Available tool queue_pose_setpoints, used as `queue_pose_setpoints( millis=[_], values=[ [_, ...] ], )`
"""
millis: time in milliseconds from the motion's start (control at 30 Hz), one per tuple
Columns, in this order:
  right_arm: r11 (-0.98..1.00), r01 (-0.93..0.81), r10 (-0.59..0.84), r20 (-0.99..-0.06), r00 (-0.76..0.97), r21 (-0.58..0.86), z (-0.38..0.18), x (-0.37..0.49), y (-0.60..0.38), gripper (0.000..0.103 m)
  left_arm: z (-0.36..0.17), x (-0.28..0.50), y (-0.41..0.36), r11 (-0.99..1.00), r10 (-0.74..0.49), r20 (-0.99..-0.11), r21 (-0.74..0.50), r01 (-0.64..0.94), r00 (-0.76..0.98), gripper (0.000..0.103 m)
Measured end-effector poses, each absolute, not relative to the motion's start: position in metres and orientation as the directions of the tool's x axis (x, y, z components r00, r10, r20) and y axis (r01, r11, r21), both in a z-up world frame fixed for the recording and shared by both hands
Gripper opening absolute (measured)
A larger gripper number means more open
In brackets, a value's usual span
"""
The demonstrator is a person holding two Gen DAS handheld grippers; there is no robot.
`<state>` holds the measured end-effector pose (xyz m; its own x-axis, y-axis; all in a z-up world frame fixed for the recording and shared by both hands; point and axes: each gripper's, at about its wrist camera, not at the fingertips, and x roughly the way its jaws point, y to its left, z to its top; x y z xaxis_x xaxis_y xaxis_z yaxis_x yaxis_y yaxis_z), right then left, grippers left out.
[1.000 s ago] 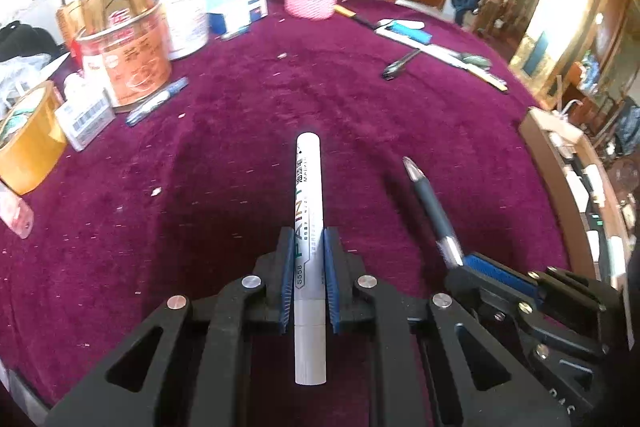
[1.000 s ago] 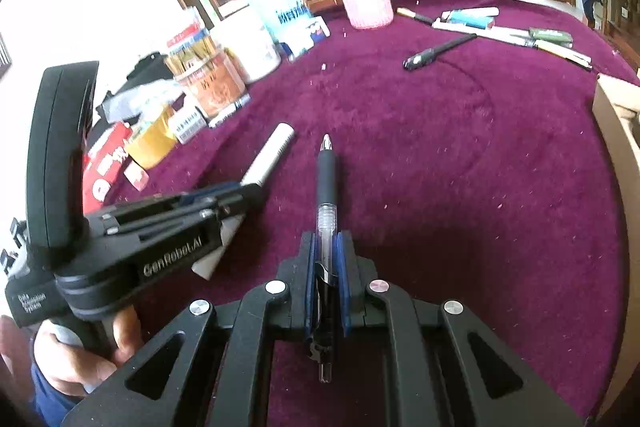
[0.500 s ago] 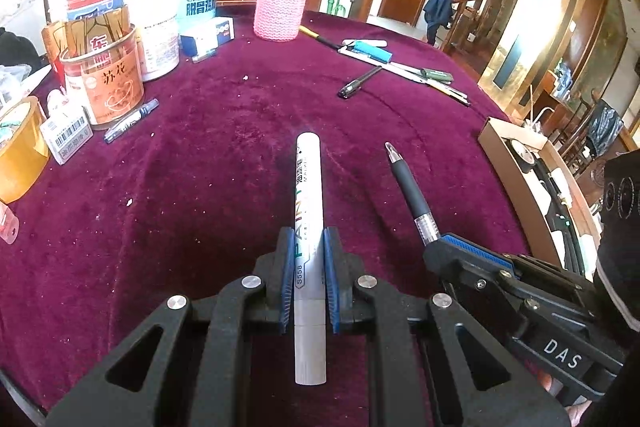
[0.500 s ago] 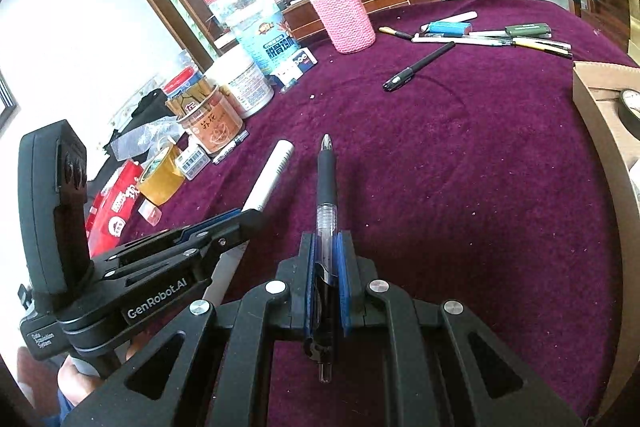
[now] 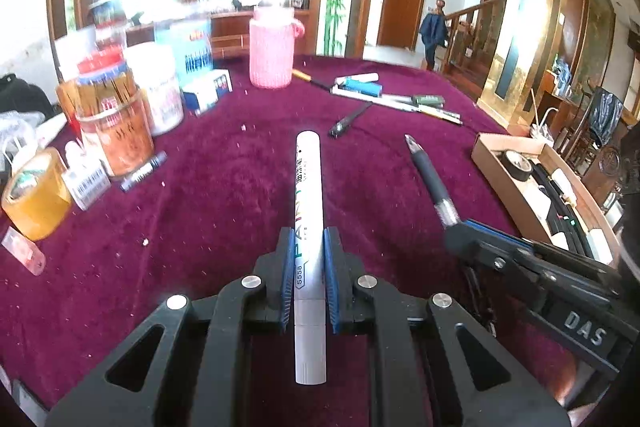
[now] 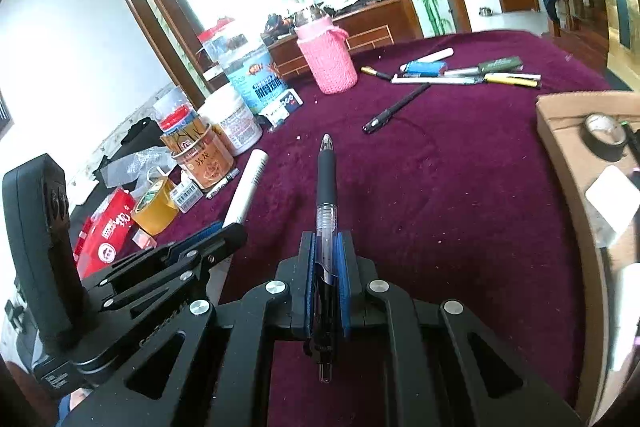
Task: Organize rigid objects
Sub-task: 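Lift the white paint marker and black pen above the table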
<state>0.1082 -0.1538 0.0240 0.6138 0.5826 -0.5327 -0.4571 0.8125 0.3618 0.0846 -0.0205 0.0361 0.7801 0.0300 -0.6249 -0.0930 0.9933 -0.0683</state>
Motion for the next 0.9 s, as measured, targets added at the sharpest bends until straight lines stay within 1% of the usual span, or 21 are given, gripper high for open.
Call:
queue_pose_setpoints(
  millis=[167, 467, 700, 900],
  values=[
    [0.816, -0.455, 0.577, -0.524, 0.626, 0.355, 0.033, 0.089, -0.166, 0.009, 0.046, 0.076, -0.026, 0.993, 0.086, -0.571, -0.016, -0.115, 0.816, 0.012],
    [0.824, -0.445, 0.566, -0.492, 0.661, 0.350, 0.052, 0.069, -0.188, 0.009, 0.062, 0.061, -0.048, 0.989, 0.147, -0.501, 0.080, -0.123, 0.853, 0.012],
    [0.817, -0.448, 0.575, -0.464, 0.674, 0.362, 0.061, 0.056, -0.201, 0.009, 0.071, 0.049, -0.063, 0.986, 0.162, -0.470, 0.117, -0.121, 0.868, 0.012],
    [0.814, -0.440, 0.578, -0.455, 0.678, 0.379, 0.061, 0.055, -0.212, 0.009, 0.075, 0.044, -0.076, 0.986, 0.156, -0.463, 0.129, -0.108, 0.873, 0.012]
  ],
)
